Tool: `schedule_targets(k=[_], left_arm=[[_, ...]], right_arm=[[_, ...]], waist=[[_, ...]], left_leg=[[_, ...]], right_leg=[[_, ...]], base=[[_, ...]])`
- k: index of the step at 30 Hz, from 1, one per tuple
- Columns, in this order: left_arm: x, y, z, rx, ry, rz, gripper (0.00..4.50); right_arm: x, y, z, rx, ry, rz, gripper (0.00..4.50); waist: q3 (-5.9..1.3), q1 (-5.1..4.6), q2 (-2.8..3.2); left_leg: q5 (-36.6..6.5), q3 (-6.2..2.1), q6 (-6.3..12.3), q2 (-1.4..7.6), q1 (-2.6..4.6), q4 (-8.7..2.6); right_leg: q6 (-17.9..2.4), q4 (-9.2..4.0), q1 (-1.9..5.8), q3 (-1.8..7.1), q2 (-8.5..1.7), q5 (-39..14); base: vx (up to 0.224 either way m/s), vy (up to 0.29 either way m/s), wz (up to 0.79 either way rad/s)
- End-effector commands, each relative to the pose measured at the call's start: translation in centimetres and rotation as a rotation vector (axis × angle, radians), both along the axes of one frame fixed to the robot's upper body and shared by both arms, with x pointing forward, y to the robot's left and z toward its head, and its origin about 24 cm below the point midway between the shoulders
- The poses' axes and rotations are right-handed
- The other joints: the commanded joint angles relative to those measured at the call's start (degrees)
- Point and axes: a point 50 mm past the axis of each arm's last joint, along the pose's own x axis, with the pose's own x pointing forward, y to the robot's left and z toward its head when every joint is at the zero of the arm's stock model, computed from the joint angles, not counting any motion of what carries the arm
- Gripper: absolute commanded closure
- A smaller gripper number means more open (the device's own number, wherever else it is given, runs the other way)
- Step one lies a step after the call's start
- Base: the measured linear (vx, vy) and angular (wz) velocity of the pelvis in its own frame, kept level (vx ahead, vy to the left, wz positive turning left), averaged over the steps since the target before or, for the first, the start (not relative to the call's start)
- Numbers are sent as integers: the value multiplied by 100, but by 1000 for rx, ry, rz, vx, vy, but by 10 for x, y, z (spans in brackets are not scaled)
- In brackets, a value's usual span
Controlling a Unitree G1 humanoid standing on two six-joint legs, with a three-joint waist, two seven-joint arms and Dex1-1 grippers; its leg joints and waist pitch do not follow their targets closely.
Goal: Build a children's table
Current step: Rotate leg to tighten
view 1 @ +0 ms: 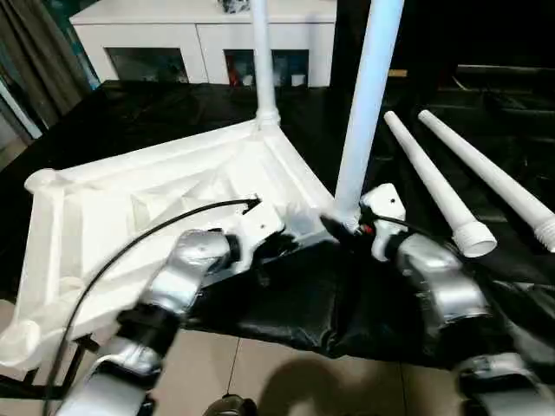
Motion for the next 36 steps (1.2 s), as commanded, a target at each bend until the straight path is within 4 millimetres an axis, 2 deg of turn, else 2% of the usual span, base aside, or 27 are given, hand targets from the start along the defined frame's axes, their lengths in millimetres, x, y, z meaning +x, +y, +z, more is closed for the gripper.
schedule_targets(k=[1, 2, 3, 5, 8, 12, 13, 14, 19, 21, 24, 26, 31, 32, 35, 36], left_arm=[[-5, -8, 14, -71, -39, -109, 450], [-5, -8, 14, -71, -39, -109, 450], [-10, 3, 16, -78, -13, -163, 450], [-12, 8, 17, -77, -1, -188, 450], [-18, 19, 18, -70, 23, -242, 450], [-24, 32, 19, -50, 66, -300, 450], [-24, 33, 20, -51, 70, -302, 450], [-24, 34, 21, -51, 72, -305, 450], [-23, 36, 24, -44, 85, -332, 450], [-23, 35, 24, -46, 87, -336, 450], [-23, 33, 24, -51, 89, -341, 450], [-23, 33, 24, -54, 90, -340, 450], [-21, 27, 22, -76, 71, -303, 450], [-15, 19, 20, -82, 45, -240, 450], [-7, 7, 19, -91, 13, -152, 450], [2, -4, 16, -73, -14, -49, 450]], right_arm=[[-5, 17, 6, -8, -8, 173, 98], [-5, 17, 6, -8, -8, 173, 98], [-11, 10, 7, -23, 11, 266, 98], [-14, 8, 8, -30, 22, 316, 98], [-19, 5, 6, -61, 48, 414, 98], [-27, 3, 10, -68, 95, 555, 98], [-28, 3, 11, -69, 100, 569, 98], [-28, 3, 11, -68, 104, 577, 98], [-32, 3, 11, -78, 136, 649, 114], [-32, 2, 11, -77, 139, 656, 142], [-34, 4, 11, -60, 146, 663, 159], [-35, 5, 11, -53, 148, 663, 171], [-33, 8, 7, 6, 147, 581, 173], [-24, 11, 6, 24, 113, 446, 174], [-12, 15, 4, 53, 76, 267, 174], [-1, 19, 2, 77, 48, 97, 174]], waist=[[-440, 15, -176], [-443, 28, -168], [-442, 32, -217], [-451, 62, -193], [-425, 48, -200], [-422, 52, -205], [-424, 55, -199], [-421, 53, -223], [-428, 78, -224], [-430, 86, -231], [-433, 98, -219], [-434, 101, -232], [-438, 110, -229], [-420, 86, -221], [-412, 36, -236], [-400, -14, -228]], left_leg=[[-864, -156, 653, 323, 181, -319], [-890, -158, 638, 333, 191, -322], [-901, -156, 631, 332, 192, -324], [-923, -156, 629, 338, 196, -315], [-1072, -154, 568, 349, 200, -343], [-1136, -163, 511, 356, 215, -361], [-1124, -162, 513, 357, 218, -360], [-1125, -154, 506, 359, 217, -363], [-1102, -153, 480, 356, 226, -357], [-1094, -156, 460, 356, 224, -360], [-1132, -160, 433, 356, 230, -360], [-1123, -159, 429, 355, 227, -360], [-1110, -161, 429, 354, 228, -358], [-1133, -160, 402, 351, 222, -366], [-1277, -165, 254, 328, 237, -378], [-1350, -175, 141, 327, 246, -399]], right_leg=[[-1317, -422, 214, 179, -389, -508], [-1336, -416, 205, 180, -393, -543], [-1338, -419, 220, 175, -389, -564], [-1344, -403, 214, 180, -406, -614], [-1347, -422, 187, 187, -396, -826], [-1342, -417, 192, 193, -390, -870], [-1355, -414, 189, 193, -390, -844], [-1383, -413, 182, 199, -387, -784], [-1446, -400, 186, 199, -397, -655], [-1455, -393, 190, 199, -397, -624], [-1465, -393, 191, 197, -397, -625], [-1466, -391, 196, 199, -396, -594], [-1478, -391, 193, 197, -395, -570], [-1461, -398, 178, 203, -386, -608], [-1439, -437, 178, 212, -409, -863], [-1399, -445, 160, 211, -391, -997]], base=[[0, 0, 0], [0, 0, 0], [0, 0, 0], [0, 0, 0], [0, 0, 0], [0, 0, 0], [0, 0, 0], [0, 0, 0], [0, 0, 0], [0, 0, 0], [0, 0, 0], [0, 0, 0], [0, 0, 0], [0, 0, 0], [0, 0, 0], [0, 0, 0]])
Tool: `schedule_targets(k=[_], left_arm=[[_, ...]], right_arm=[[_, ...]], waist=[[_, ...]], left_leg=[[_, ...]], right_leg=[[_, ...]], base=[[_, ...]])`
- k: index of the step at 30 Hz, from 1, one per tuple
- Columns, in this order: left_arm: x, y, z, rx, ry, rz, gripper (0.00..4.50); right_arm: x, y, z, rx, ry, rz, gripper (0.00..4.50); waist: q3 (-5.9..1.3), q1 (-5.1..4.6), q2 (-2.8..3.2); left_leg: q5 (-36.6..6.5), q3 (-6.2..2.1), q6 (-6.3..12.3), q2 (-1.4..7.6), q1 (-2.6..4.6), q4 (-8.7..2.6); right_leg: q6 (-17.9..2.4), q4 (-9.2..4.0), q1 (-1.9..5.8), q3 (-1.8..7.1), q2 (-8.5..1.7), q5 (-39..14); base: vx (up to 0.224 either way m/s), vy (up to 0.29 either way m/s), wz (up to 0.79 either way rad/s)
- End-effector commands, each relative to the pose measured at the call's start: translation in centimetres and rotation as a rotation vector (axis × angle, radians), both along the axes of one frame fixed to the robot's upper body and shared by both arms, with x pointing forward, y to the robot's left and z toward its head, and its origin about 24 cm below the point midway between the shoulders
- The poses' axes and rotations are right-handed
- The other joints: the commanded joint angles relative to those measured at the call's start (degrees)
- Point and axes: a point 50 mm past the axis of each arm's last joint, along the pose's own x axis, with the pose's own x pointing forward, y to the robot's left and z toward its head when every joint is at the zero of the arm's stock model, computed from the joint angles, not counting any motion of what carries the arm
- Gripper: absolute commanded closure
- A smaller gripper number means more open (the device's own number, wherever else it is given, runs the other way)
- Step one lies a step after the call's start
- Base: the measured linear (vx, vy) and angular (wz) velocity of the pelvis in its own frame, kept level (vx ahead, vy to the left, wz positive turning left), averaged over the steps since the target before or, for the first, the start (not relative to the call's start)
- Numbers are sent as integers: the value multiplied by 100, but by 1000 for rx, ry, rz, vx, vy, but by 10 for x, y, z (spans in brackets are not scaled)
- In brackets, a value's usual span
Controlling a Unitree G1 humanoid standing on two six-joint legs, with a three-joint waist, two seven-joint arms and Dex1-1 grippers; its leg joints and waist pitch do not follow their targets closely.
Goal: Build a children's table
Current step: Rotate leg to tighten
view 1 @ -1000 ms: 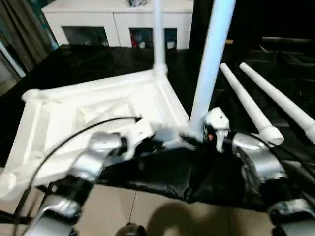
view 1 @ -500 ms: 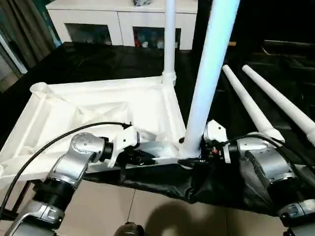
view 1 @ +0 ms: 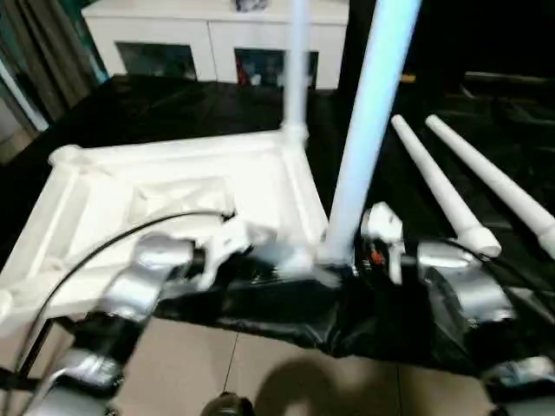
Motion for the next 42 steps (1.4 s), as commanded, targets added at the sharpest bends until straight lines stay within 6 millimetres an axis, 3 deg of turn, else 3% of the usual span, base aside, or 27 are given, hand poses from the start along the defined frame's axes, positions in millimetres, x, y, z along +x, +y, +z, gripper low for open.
schedule_targets(k=[1, 3, 4, 5, 9, 12, 13, 15, 17, 19, 23, 25, 27, 31, 33, 35, 37, 42], left_arm=[[10, -28, 13, -81, -80, 61, 450], [12, -34, 13, -91, -89, 88, 450], [15, -45, 13, -108, -95, 146, 450], [16, -51, 12, -110, -100, 173, 450], [18, -69, 10, -82, -124, 214, 450], [18, -77, 10, -88, -127, 208, 450], [17, -78, 10, -90, -128, 203, 450], [17, -77, 11, -86, -134, 179, 450], [17, -75, 12, -85, -136, 168, 450], [14, -70, 13, -89, -133, 128, 450], [10, -62, 13, -90, -121, 67, 450], [3, -49, 13, -80, -113, -22, 450], [0, -40, 13, -74, -102, -56, 450], [-3, -25, 15, -64, -84, -99, 450], [-7, -7, 17, -36, -61, -144, 450], [-7, -2, 17, -25, -58, -154, 450], [-8, 7, 19, -19, -51, -166, 450], [-7, 20, 23, 2, -42, -179, 450]], right_arm=[[10, 18, 3, 36, -37, -108, 174], [13, 22, 2, 47, -37, -165, 175], [18, 30, -2, 53, -33, -280, 175], [19, 36, -3, 48, -42, -328, 175], [19, 58, -6, 52, -53, -415, 175], [20, 63, -4, 72, -70, -419, 175], [21, 63, -4, 73, -72, -422, 140], [22, 62, -2, 84, -74, -413, 119], [23, 61, 0, 81, -82, -405, 100], [25, 55, 6, 53, -133, -376, 70], [23, 47, 9, 30, -156, -290, 70], [18, 36, 9, -5, -159, -155, 70], [14, 30, 9, -29, -148, -73, 70], [2, 22, 9, -37, -110, 106, 70], [-9, 13, 12, -42, -63, 258, 70], [-12, 10, 13, -45, -48, 303, 70], [-18, 5, 13, -65, -21, 385, 70], [-24, 0, 12, -111, 25, 474, 84]], waist=[[-413, -46, -99], [-434, -40, -108], [-460, -40, -127], [-465, -54, -113], [-474, -34, -101], [-461, -9, -77], [-456, -6, -81], [-454, -2, -47], [-461, -11, -57], [-467, -8, -47], [-480, -1, -60], [-484, 8, -66], [-456, 13, -92], [-438, 26, -68], [-412, 11, -156], [-405, 35, -134], [-396, 21, -162], [-384, 34, -161]], left_leg=[[-1405, -179, 107, 326, 245, -425], [-1293, -183, 117, 328, 228, -421], [-1114, -180, 185, 320, 219, -403], [-950, -170, 242, 312, 219, -395], [-870, -166, 336, 300, 213, -377], [-1039, -167, 332, 310, 219, -390], [-1092, -169, 310, 311, 222, -396], [-1199, -184, 263, 313, 221, -413], [-1229, -185, 234, 315, 220, -419], [-1201, -183, 252, 312, 213, -411], [-1029, -174, 392, 306, 188, -378], [-970, -175, 460, 312, 185, -365], [-996, -147, 537, 332, 183, -364], [-1199, -164, 490, 356, 210, -395], [-1241, -152, 491, 352, 206, -406], [-1286, -164, 472, 363, 206, -415], [-1330, -157, 447, 370, 222, -428], [-1473, -159, 303, 375, 243, -451]], right_leg=[[-1365, -470, 162, 200, -397, -1057], [-1308, -461, 191, 204, -406, -925], [-1310, -438, 205, 200, -404, -661], [-1346, -425, 183, 198, -393, -463], [-1314, -437, 201, 191, -404, -404], [-1230, -476, 189, 194, -405, -613], [-1223, -478, 188, 195, -405, -659], [-1197, -481, 193, 192, -407, -775], [-1189, -474, 194, 193, -403, -708], [-1208, -468, 199, 195, -409, -579], [-1283, -434, 228, 183, -421, -294], [-1307, -430, 238, 175, -423, -261], [-1345, -430, 206, 173, -394, -254], [-1320, -439, 203, 169, -383, -592], [-1338, -457, 194, 177, -387, -707], [-1302, -447, 189, 180, -394, -855], [-1327, -455, 171, 186, -387, -874], [-1380, -455, 154, 198, -397, -931]], base=[[0, 0, 0], [0, 0, 0], [0, 0, 0], [0, 0, 0], [0, 0, 0], [0, 0, 0], [0, 0, 0], [0, 0, 0], [0, 0, 0], [0, 0, 0], [0, 0, 0], [0, 0, 0], [0, 0, 0], [0, 0, 0], [0, 0, 0], [0, 0, 0], [0, 0, 0], [0, 0, 0]])
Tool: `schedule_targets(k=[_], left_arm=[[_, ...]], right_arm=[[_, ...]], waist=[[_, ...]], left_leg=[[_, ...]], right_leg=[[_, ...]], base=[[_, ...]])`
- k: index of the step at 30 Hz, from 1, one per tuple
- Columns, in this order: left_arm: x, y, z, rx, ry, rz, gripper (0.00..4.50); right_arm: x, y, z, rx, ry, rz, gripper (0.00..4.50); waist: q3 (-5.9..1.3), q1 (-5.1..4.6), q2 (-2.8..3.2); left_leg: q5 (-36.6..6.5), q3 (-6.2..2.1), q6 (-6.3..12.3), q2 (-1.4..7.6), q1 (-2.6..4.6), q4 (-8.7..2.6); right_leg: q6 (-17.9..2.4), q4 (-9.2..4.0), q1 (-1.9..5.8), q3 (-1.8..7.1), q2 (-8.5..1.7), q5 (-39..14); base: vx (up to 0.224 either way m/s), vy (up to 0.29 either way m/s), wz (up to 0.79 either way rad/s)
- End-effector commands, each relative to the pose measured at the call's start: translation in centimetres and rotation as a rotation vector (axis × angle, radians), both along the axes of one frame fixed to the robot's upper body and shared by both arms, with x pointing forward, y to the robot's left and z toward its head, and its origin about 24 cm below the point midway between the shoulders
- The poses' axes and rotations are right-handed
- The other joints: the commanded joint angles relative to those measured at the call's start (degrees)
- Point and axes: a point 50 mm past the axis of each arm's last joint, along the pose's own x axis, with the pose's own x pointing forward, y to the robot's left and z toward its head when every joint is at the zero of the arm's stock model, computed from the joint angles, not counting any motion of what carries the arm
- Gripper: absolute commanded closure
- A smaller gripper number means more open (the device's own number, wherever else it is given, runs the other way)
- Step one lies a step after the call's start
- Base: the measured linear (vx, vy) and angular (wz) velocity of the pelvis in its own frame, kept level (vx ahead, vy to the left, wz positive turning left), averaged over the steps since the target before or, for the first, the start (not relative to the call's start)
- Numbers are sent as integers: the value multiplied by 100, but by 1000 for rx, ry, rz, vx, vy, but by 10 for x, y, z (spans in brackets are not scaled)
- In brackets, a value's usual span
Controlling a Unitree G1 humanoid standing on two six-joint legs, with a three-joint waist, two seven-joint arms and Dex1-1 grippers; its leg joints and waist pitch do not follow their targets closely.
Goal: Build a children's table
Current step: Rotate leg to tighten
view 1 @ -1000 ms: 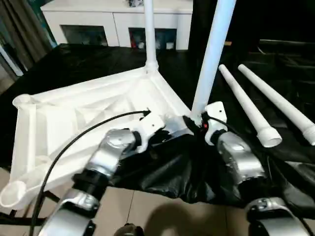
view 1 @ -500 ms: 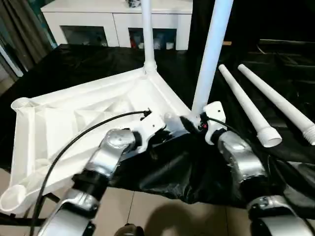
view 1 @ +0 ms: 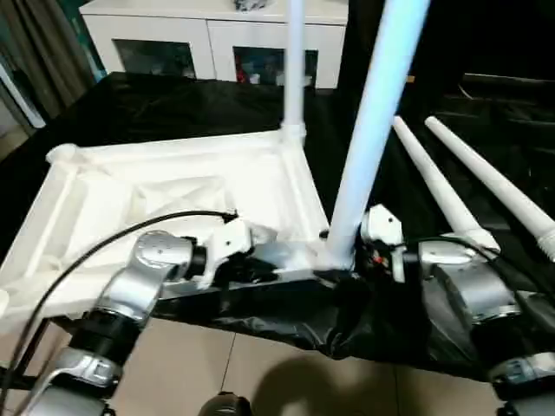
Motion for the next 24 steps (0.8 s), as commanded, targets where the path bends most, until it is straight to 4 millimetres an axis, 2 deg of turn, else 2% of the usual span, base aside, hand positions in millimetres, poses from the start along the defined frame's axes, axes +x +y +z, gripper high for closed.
schedule_targets(k=[1, 5, 8, 11, 13, 15, 16, 17, 18, 19, 21, 22, 23, 24], left_arm=[[6, -2, 19, -40, -83, -21, 450], [6, -2, 21, -42, -77, -35, 450], [6, -2, 22, -42, -76, -42, 450], [5, -4, 22, -48, -71, -45, 450], [4, -4, 20, -50, -69, -44, 450], [4, -7, 19, -66, -69, -24, 450], [6, -9, 18, -70, -74, -6, 450], [6, -9, 18, -70, -74, -6, 450], [12, -19, 15, -78, -87, 70, 450], [14, -21, 14, -78, -90, 86, 450], [27, -41, 8, -78, -120, 214, 450], [28, -45, 8, -82, -130, 229, 450], [31, -52, 8, -89, -134, 255, 450], [35, -64, 8, -92, -147, 304, 450]], right_arm=[[-6, 5, -3, -11, 38, 76, 94], [-7, 5, 0, 4, 58, 90, 124], [-9, 7, -2, 5, 66, 104, 142], [-10, 10, -3, 19, 76, 104, 168], [-11, 11, -4, 33, 81, 92, 171], [-10, 13, -5, 59, 82, 41, 176], [-9, 14, -6, 64, 79, 23, 177], [-9, 14, -6, 64, 79, 23, 178], [-2, 18, -9, 77, 64, -90, 178], [0, 19, -10, 78, 56, -115, 178], [19, 27, -14, 113, -6, -380, 178], [23, 29, -15, 117, -8, -438, 178], [27, 32, -16, 124, -20, -504, 178], [32, 38, -16, 150, -26, -595, 178]], waist=[[-388, -11, -64], [-381, 3, -100], [-379, 6, -71], [-375, 3, -73], [-382, 7, -42], [-380, 6, -54], [-396, 14, -25], [-389, 2, -42], [-384, -13, -45], [-384, -13, -45], [-366, -98, -40], [-381, -103, -47], [-389, -111, -42], [-391, -124, -52]], left_leg=[[-1493, -170, 288, 371, 251, -437], [-1420, -166, 310, 363, 240, -431], [-1389, -172, 309, 367, 242, -436], [-1462, -173, 267, 367, 244, -444], [-1508, -177, 233, 367, 250, -444], [-1542, -174, 213, 374, 255, -454], [-1551, -178, 196, 375, 261, -450], [-1568, -173, 184, 375, 254, -457], [-1599, -178, 117, 370, 258, -465], [-1599, -178, 117, 370, 258, -465], [-1884, -190, -154, 331, 288, -474], [-1921, -212, -211, 325, 292, -479], [-1924, -216, -221, 323, 283, -479], [-1886, -203, -192, 324, 284, -476]], right_leg=[[-1403, -439, 152, 212, -396, -922], [-1428, -433, 171, 216, -405, -843], [-1437, -428, 160, 212, -403, -804], [-1451, -434, 166, 211, -404, -827], [-1453, -436, 169, 212, -403, -840], [-1469, -436, 162, 214, -397, -779], [-1473, -428, 166, 213, -401, -775], [-1475, -436, 166, 216, -401, -777], [-1483, -434, 153, 217, -396, -796], [-1483, -434, 153, 217, -396, -796], [-1439, -490, 127, 224, -417, -1288], [-1379, -498, 156, 214, -433, -1435], [-1323, -509, 173, 219, -442, -1491], [-1221, -528, 152, 231, -431, -1449]], base=[[0, 0, 0], [0, 0, 0], [0, 0, 0], [0, 0, 0], [0, 0, 0], [0, 0, 0], [0, 0, 0], [0, 0, 0], [0, 0, 0], [0, 0, 0], [0, 0, 0], [0, 0, 0], [0, 0, 0], [0, 0, 0]])
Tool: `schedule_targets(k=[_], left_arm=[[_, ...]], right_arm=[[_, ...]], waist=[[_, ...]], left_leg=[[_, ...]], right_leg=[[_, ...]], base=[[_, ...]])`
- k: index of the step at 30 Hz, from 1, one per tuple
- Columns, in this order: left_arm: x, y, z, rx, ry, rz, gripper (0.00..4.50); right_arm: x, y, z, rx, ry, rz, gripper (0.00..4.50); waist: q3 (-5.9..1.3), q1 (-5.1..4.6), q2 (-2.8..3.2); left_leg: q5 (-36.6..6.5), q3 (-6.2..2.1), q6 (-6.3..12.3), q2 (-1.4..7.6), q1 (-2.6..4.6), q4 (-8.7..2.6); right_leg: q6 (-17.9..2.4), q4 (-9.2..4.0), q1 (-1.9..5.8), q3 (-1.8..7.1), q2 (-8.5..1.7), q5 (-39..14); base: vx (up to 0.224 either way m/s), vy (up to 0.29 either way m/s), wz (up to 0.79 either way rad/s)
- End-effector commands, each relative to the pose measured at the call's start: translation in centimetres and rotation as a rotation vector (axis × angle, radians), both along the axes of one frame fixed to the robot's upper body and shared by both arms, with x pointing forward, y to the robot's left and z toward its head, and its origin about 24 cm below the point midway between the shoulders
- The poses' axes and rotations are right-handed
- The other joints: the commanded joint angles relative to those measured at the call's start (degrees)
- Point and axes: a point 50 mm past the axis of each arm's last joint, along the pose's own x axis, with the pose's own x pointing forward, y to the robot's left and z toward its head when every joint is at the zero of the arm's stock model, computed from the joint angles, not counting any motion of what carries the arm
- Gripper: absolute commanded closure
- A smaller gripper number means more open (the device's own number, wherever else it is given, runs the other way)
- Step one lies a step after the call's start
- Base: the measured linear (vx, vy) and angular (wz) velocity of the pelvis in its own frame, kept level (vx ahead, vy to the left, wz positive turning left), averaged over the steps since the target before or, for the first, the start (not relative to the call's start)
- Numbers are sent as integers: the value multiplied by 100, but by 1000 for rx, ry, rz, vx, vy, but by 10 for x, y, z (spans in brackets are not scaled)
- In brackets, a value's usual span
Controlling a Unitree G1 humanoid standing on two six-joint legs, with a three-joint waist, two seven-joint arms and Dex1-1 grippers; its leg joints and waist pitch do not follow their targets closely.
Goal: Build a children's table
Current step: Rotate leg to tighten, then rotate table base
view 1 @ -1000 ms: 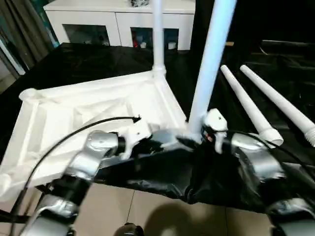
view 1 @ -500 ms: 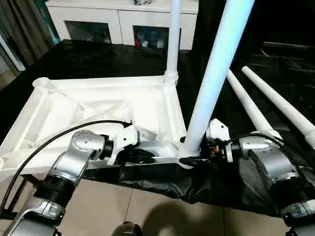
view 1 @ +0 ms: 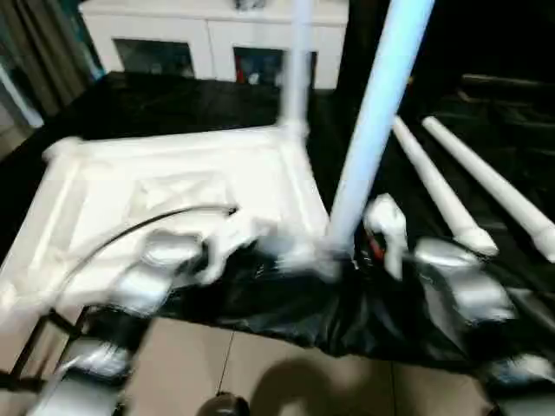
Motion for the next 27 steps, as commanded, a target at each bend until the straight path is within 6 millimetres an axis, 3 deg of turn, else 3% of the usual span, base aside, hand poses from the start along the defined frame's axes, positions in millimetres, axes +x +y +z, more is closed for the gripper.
schedule_targets(k=[1, 3, 4, 7, 10, 11, 12, 13, 15, 16, 18, 21, 26, 27], left_arm=[[9, -27, 13, -59, -78, 56, 450], [15, -40, 14, -54, -106, 141, 450], [16, -43, 14, -46, -122, 169, 450], [18, -53, 13, -53, -143, 209, 450], [16, -57, 13, -55, -156, 190, 450], [16, -57, 12, -55, -156, 183, 450], [13, -59, 12, -51, -162, 152, 450], [13, -59, 11, -46, -165, 140, 450], [11, -59, 10, -36, -166, 121, 450], [10, -59, 10, -36, -165, 101, 450], [8, -58, 9, -38, -160, 75, 450], [6, -55, 10, -42, -155, 24, 450], [5, -47, 11, -43, -146, -7, 450], [5, -44, 10, -39, -146, -5, 450]], right_arm=[[2, 30, -2, 32, -4, -8, 179], [8, 37, 0, 67, -23, -131, 180], [9, 40, -1, 77, -24, -170, 180], [8, 50, -4, 80, -30, -244, 180], [8, 55, -4, 90, -36, -261, 180], [8, 55, -4, 96, -35, -267, 124], [9, 54, -3, 113, -37, -283, 110], [10, 54, -2, 115, -38, -280, 104], [10, 52, -1, 111, -43, -282, 73], [11, 51, 0, 106, -49, -278, 73], [12, 49, 2, 103, -58, -276, 55], [12, 37, 8, 91, -93, -244, 21], [8, 19, 12, 42, -111, -151, 4], [7, 11, 13, 16, -118, -135, 4]], waist=[[-377, -44, -65], [-410, -28, -48], [-423, -17, -72], [-464, 29, -63], [-464, 52, -30], [-462, 51, -16], [-453, 48, 22], [-444, 27, -4], [-449, 27, -1], [-453, 35, 73], [-462, 21, 33], [-469, 28, 30], [-467, 55, 9], [-465, 51, -21]], left_leg=[[-1890, -212, -180, 335, 254, -482], [-1708, -204, -130, 338, 255, -469], [-1641, -205, -97, 332, 247, -463], [-1169, -181, 150, 318, 216, -425], [-1141, -184, 250, 319, 207, -418], [-1174, -188, 253, 321, 203, -423], [-1340, -199, 202, 329, 216, -442], [-1477, -198, 164, 332, 216, -458], [-1521, -205, 124, 339, 222, -465], [-1534, -215, 86, 340, 229, -469], [-1508, -205, 83, 333, 217, -463], [-1382, -201, 167, 329, 202, -447], [-1209, -188, 331, 334, 187, -415], [-1168, -185, 345, 338, 189, -413]], right_leg=[[-1168, -526, 131, 224, -414, -1491], [-1147, -524, 138, 228, -410, -1271], [-1139, -521, 158, 218, -405, -1197], [-1159, -468, 177, 202, -391, -543], [-1162, -474, 185, 195, -406, -512], [-1153, -481, 186, 193, -408, -555], [-1128, -496, 176, 188, -404, -727], [-1104, -512, 173, 189, -398, -837], [-1090, -510, 178, 191, -403, -884], [-1092, -498, 168, 191, -400, -842], [-1125, -487, 184, 193, -398, -613], [-1168, -472, 199, 187, -403, -426], [-1224, -462, 225, 178, -408, -298], [-1217, -462, 229, 173, -395, -294]], base=[[0, 0, 0], [0, 0, 0], [0, 0, 0], [0, 0, 0], [0, 0, 0], [0, 0, 0], [0, 0, 0], [0, 0, 0], [0, 0, 0], [0, 0, 0], [0, 0, 0], [0, 0, 0], [0, 0, 0], [0, 0, 0]])
